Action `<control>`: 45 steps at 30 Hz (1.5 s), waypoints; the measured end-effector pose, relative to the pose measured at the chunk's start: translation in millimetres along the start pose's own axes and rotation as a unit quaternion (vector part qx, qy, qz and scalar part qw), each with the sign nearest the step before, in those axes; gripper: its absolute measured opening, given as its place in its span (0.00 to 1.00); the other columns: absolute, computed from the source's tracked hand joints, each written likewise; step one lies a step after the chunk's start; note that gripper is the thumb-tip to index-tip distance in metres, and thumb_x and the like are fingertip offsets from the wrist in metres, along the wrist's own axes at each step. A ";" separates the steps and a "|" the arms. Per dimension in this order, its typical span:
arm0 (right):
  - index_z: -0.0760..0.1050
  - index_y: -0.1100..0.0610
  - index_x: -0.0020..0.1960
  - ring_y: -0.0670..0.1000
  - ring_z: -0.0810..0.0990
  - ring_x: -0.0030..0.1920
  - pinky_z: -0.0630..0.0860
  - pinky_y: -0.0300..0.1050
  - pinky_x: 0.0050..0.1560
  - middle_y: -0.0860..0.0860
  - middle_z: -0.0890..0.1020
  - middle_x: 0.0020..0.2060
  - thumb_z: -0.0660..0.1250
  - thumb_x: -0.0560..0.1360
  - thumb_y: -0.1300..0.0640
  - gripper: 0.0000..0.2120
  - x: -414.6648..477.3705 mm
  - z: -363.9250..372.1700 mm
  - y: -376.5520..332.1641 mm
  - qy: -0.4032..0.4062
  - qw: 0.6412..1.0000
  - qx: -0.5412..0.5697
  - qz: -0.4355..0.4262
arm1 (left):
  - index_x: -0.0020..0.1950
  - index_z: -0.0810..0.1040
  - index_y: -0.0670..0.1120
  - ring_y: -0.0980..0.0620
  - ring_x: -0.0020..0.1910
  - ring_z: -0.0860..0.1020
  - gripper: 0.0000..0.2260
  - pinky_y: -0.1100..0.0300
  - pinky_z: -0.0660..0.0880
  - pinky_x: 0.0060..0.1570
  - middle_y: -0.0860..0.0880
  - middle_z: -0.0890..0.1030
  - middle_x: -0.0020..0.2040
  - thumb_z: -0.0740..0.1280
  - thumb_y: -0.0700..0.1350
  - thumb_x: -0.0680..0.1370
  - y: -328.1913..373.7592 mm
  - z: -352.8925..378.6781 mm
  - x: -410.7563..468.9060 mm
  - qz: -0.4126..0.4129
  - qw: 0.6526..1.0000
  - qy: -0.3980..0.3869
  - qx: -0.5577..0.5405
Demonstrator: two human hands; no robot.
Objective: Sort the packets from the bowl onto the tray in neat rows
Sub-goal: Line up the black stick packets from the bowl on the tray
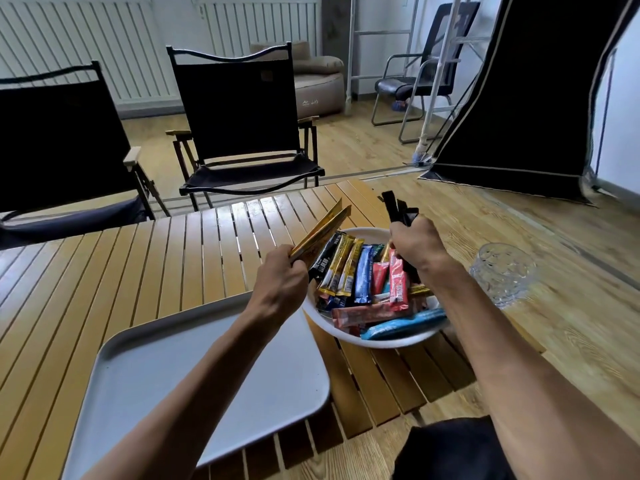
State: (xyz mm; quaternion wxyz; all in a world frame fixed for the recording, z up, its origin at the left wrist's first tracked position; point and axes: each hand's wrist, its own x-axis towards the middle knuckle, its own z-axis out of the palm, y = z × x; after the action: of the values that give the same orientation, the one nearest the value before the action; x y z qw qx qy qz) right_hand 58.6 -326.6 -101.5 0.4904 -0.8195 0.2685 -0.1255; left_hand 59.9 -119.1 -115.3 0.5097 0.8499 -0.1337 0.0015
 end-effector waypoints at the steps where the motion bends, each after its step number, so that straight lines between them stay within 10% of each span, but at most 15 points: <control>1: 0.72 0.63 0.54 0.51 0.71 0.33 0.66 0.44 0.32 0.54 0.72 0.36 0.59 0.79 0.57 0.09 -1.1 0.2 -1.4 -0.011 0.999 0.042 0.002 | 0.49 0.73 0.41 0.51 0.37 0.74 0.06 0.63 0.73 0.33 0.45 0.76 0.39 0.57 0.38 0.81 0.6 0.2 0.5 -0.001 1.000 -0.002 -0.004; 10: 0.74 0.62 0.57 0.46 0.71 0.25 0.72 0.42 0.32 0.55 0.86 0.45 0.75 0.60 0.32 0.40 -18.4 -0.8 -9.1 -0.190 0.957 0.214 0.055 | 0.53 0.75 0.39 0.50 0.38 0.75 0.08 0.60 0.74 0.35 0.45 0.76 0.40 0.57 0.39 0.81 16.4 3.2 -1.7 0.017 0.999 -0.034 -0.019; 14: 0.79 0.62 0.47 0.45 0.70 0.22 0.70 0.42 0.32 0.54 0.82 0.39 0.78 0.61 0.42 0.27 -23.4 5.2 -12.7 -0.224 0.935 0.273 0.038 | 0.51 0.75 0.43 0.46 0.37 0.76 0.06 0.49 0.77 0.39 0.45 0.76 0.38 0.59 0.41 0.80 29.2 15.7 0.1 0.078 0.995 -0.058 0.029; 20: 0.80 0.60 0.45 0.52 0.77 0.35 0.73 0.44 0.36 0.53 0.82 0.34 0.73 0.69 0.55 0.09 -20.5 1.9 -9.9 -0.061 0.947 0.301 0.092 | 0.59 0.76 0.43 0.50 0.49 0.78 0.14 0.61 0.78 0.42 0.45 0.79 0.54 0.69 0.47 0.76 22.8 20.5 11.4 0.155 0.967 -0.179 0.097; 26: 0.78 0.58 0.40 0.54 0.81 0.33 0.81 0.49 0.40 0.52 0.80 0.31 0.68 0.71 0.55 0.07 -12.7 -11.6 -9.2 0.011 0.967 0.246 0.069 | 0.62 0.68 0.51 0.47 0.58 0.68 0.27 0.47 0.68 0.58 0.45 0.69 0.60 0.66 0.64 0.71 -5.2 51.2 20.3 0.058 0.911 -0.052 0.405; 36: 0.75 0.57 0.44 0.54 0.81 0.36 0.77 0.43 0.34 0.52 0.79 0.34 0.66 0.74 0.54 0.06 -12.0 -17.3 -5.4 0.044 0.993 0.105 -0.043 | 0.50 0.72 0.45 0.44 0.44 0.78 0.06 0.45 0.79 0.45 0.43 0.79 0.46 0.64 0.44 0.75 -21.4 28.3 49.9 -0.011 0.988 0.001 0.156; 45: 0.74 0.56 0.42 0.53 0.78 0.37 0.76 0.45 0.42 0.55 0.79 0.38 0.67 0.73 0.57 0.03 -21.6 6.6 -12.0 -0.247 0.958 -0.144 0.012 | 0.58 0.71 0.41 0.54 0.41 0.76 0.09 0.66 0.69 0.30 0.42 0.78 0.51 0.62 0.40 0.78 -18.9 18.7 50.1 -0.116 0.991 0.018 -0.057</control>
State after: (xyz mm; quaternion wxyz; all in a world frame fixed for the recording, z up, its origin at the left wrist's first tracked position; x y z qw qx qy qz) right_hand 47.7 -305.1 -93.1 0.4196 -0.8837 0.1646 0.1266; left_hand 110.0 -138.2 -133.7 0.5561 0.8293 -0.0243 -0.0498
